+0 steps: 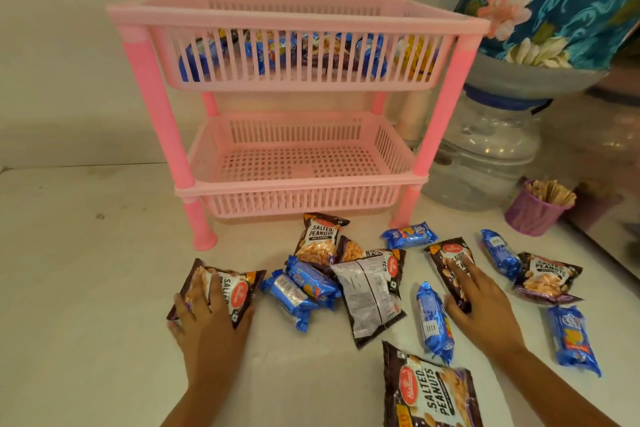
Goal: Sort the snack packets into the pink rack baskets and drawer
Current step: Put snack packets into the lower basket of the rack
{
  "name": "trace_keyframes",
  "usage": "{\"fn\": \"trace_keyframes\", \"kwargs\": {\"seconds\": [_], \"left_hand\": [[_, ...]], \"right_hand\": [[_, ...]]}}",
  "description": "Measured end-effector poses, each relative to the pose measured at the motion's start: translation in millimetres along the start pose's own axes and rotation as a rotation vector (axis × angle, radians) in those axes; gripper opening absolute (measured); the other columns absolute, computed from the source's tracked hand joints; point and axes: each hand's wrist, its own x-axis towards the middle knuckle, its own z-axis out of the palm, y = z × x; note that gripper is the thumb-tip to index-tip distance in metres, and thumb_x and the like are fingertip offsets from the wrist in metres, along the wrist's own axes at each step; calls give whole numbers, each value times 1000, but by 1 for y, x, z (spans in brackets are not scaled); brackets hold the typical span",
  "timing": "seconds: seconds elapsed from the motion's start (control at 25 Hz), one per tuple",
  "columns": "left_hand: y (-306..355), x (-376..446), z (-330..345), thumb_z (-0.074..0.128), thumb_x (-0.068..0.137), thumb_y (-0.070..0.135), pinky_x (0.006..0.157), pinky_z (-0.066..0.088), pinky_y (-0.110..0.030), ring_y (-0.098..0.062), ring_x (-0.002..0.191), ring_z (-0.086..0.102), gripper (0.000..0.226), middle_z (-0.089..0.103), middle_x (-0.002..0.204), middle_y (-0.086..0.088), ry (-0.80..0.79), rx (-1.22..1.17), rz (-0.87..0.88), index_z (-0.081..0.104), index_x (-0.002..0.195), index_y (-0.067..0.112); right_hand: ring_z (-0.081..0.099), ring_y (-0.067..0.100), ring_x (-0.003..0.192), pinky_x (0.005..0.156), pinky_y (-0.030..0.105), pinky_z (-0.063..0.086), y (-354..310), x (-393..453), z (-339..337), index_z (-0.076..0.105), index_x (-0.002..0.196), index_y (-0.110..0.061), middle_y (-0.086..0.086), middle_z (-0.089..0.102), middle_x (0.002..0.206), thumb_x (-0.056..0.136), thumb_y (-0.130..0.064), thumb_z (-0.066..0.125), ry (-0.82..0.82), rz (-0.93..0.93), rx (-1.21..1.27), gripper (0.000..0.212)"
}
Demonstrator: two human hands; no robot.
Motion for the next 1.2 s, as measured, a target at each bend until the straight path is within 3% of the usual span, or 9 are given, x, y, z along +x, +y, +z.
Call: {"fn": "trace_keyframes", "kwargs": {"seconds": [0.2,0.32,0.48,0.64,0.76,0.88,1.0,1.12,1.2], "left_hand": [[-6,1,-1,4,78,75,94,34,-68,-56,122,37,100,44,139,-26,38,-100,36,43,133,1],[-7,-1,-5,33,77,59,105,28,-62,-47,130,32,81,38,145,-20,112,-193,21,35,139,6],[-4,2,-9,26,58,89,109,27,-51,-41,128,40,115,42,144,-15,111,-346,-17,39,137,6],[8,6,-18,79,63,22,103,35,-47,-39,118,50,86,53,132,-15,75,-660,-119,37,137,19],[23,16,-35,82,58,18,91,47,-37,-21,108,59,73,61,116,11,140,-888,-77,51,116,51],[55,52,-79,64,67,51,94,41,-19,5,121,43,70,40,135,29,273,-541,364,37,131,50],[84,126,-103,53,82,50,105,36,-43,-25,130,37,67,40,143,0,447,-155,666,32,139,23],[102,206,-107,62,81,41,111,27,-51,-33,138,26,73,35,148,-6,229,130,611,29,141,16],[100,252,-94,58,82,44,113,22,-47,-28,141,19,74,27,152,-1,55,411,667,22,143,21]], "right_hand": [[49,25,122,98,40,42,-7,-9,-9,42,137,-28,4,47,142,81,-28,63,18,4,74,60],[49,12,115,95,31,42,-15,-13,-21,47,133,-24,0,50,139,82,-15,64,86,95,413,55],[52,24,118,102,38,36,-37,-8,-39,52,128,-24,7,56,133,84,-8,62,11,264,674,49],[56,15,107,96,27,39,-87,-3,-70,58,112,-36,0,62,120,81,3,62,-70,163,829,49],[61,-5,92,75,8,44,-128,18,-93,56,108,-46,-19,65,110,81,1,62,-85,11,900,54],[58,-15,89,65,0,44,-171,64,-110,52,107,-55,-41,60,103,82,-3,61,-51,-171,930,59],[54,-22,89,67,-5,38,-222,125,-116,51,108,-53,-43,59,98,75,-25,60,2,-341,966,45],[57,-2,108,76,0,40,-260,195,-91,55,122,-35,-21,60,119,81,-23,61,-47,-397,869,43],[52,20,121,91,21,44,-280,236,-62,50,132,-24,-1,53,136,87,-22,58,-119,-415,574,46]]}}
